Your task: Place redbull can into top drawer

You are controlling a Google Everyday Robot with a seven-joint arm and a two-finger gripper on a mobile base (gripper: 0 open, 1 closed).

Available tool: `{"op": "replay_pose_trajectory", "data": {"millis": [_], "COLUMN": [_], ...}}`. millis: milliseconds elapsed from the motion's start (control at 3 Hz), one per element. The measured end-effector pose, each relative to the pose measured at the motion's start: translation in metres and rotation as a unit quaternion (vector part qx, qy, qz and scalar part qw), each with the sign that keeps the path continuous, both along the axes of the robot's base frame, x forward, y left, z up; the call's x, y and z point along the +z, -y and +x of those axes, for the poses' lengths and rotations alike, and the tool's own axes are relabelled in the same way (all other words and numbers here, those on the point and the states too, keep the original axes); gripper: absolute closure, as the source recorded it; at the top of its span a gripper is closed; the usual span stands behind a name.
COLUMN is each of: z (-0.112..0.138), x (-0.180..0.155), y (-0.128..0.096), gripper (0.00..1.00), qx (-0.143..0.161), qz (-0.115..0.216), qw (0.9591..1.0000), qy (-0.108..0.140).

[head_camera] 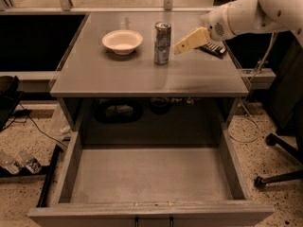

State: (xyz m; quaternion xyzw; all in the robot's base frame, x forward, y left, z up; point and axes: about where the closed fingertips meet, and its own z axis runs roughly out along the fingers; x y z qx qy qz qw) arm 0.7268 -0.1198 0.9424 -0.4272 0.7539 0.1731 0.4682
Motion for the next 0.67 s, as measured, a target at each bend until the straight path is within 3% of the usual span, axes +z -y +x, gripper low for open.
{"op": "replay_pose_trajectory", "data": {"millis": [667], "z": [0.013], "x": [-0.01], "y": [-0.027], "gripper": [0.0], "qx": [0.019], "qz": [0.058], "qw": [0.9981], "qy": [-0.01]}}
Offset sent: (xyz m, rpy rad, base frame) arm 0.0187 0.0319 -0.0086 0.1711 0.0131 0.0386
